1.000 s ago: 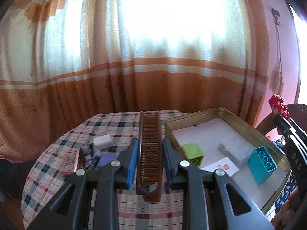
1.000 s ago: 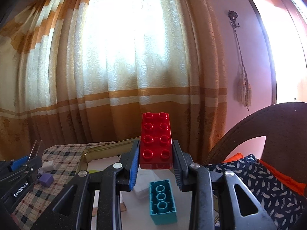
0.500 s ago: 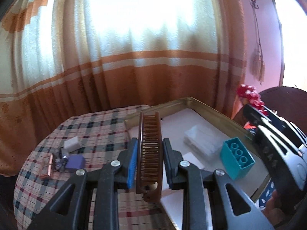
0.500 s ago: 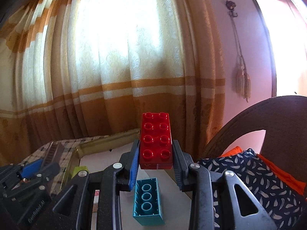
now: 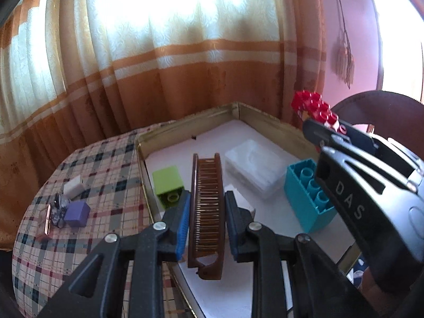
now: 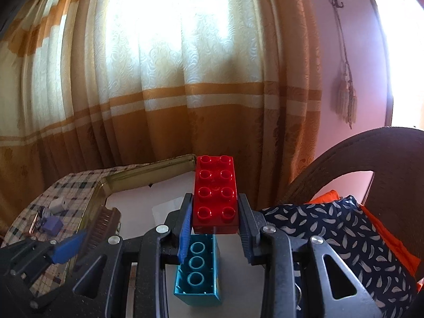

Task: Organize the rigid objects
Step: 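Lower the red brick into the tin and open the right gripper while the left releases the comb there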

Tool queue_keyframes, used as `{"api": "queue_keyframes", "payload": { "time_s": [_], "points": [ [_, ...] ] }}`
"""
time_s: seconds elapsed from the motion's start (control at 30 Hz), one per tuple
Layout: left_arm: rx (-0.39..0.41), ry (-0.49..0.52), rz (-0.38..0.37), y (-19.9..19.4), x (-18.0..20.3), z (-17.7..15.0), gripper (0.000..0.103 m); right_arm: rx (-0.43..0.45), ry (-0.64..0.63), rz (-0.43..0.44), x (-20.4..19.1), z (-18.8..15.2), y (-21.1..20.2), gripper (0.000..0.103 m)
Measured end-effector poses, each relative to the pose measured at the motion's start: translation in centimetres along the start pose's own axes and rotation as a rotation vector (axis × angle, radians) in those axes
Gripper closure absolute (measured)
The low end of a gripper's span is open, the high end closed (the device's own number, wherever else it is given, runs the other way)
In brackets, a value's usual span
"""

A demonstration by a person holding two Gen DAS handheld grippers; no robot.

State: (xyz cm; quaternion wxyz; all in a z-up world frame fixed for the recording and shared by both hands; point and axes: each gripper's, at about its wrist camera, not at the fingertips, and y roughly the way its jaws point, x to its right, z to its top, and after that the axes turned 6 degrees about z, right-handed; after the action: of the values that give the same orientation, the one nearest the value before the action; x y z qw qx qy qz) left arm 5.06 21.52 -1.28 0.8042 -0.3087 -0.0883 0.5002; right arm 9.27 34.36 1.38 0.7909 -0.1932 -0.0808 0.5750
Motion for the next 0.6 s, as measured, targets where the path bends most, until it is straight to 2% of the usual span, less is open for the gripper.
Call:
{"api": "queue_keyframes", "payload": {
  "time_s": [0.3,0.33,0.37,0.4,0.43,0.47,0.53,0.6],
  "points": [
    [-0.052,-0.01,0.005,0.8,-0.3,-0.2,0.079,-0.064,-0.02,0.05,-0.3,-0.1,1.2,0.068],
    [-0.044,-0.014,0.015,0.7,-0.4,-0.2,0.074,-0.073,-0.021,0.061,-0.4,-0.1,1.3,0.067],
    [-0.039,-0.012,0.022,0.6,-0.4,-0.2,0.051,-0.077,-0.022,0.061,-0.5,-0.2,1.3,0.056],
    [-0.03,-0.011,0.03,0.4,-0.4,-0.1,0.038,-0.068,-0.022,0.047,-0.5,-0.2,1.1,0.041],
    [-0.007,-0.013,0.047,-0.1,-0.5,-0.1,0.01,-0.048,-0.023,0.033,-0.6,-0.2,0.7,0.032],
    [0.034,-0.018,0.073,-0.8,-0.6,-0.1,0.0,-0.029,-0.024,0.025,-0.6,-0.2,0.3,0.02],
    [0.112,-0.001,0.095,-2.0,-0.4,-0.2,0.0,0.01,-0.03,0.015,-0.8,-0.3,-0.4,0.014],
    [0.128,0.042,0.107,-2.2,0.1,-0.3,0.0,0.016,-0.036,-0.005,-0.9,-0.3,-0.5,0.011]
  ]
}}
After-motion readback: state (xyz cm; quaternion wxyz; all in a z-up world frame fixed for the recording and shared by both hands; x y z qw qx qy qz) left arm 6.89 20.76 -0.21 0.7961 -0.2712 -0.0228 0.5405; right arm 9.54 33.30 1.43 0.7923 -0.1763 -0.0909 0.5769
